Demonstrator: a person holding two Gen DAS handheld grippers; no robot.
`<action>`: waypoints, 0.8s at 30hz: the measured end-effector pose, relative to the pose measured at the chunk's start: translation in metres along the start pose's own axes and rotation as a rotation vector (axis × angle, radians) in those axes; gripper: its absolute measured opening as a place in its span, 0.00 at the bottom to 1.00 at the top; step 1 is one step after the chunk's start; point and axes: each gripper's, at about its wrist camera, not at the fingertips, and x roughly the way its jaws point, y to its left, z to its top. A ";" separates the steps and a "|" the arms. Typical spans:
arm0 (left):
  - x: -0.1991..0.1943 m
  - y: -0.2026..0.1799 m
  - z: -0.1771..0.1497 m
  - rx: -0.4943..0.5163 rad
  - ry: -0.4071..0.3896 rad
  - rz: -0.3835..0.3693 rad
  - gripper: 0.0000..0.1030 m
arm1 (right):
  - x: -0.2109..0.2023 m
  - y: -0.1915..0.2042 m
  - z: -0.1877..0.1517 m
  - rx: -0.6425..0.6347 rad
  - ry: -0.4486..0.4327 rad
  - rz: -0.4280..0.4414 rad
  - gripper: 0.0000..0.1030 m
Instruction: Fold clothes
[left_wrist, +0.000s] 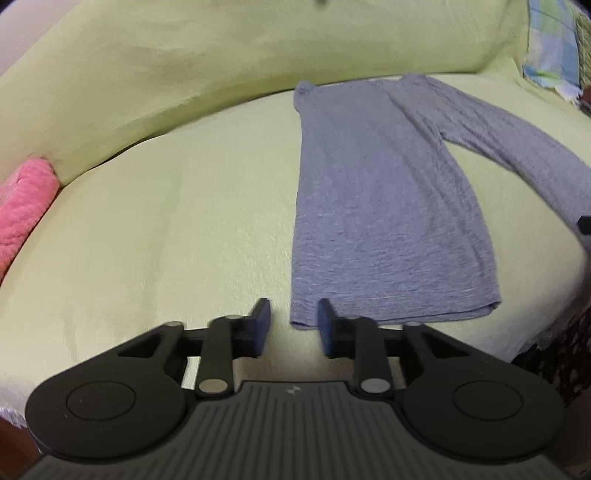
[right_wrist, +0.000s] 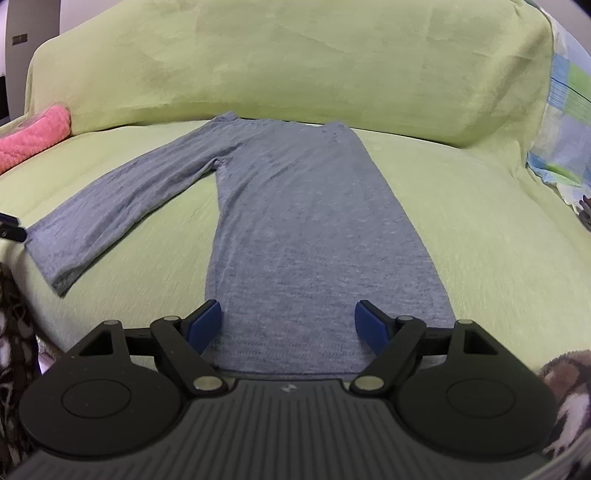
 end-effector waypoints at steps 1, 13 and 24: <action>-0.001 -0.003 0.000 -0.004 0.001 -0.004 0.43 | 0.000 0.000 0.000 -0.002 -0.002 0.001 0.76; -0.016 -0.046 0.004 0.015 -0.038 -0.084 0.74 | -0.042 -0.008 0.001 0.041 -0.081 -0.012 0.93; -0.016 -0.061 -0.005 -0.003 -0.033 -0.124 0.87 | -0.060 0.007 0.003 0.019 -0.095 -0.013 0.98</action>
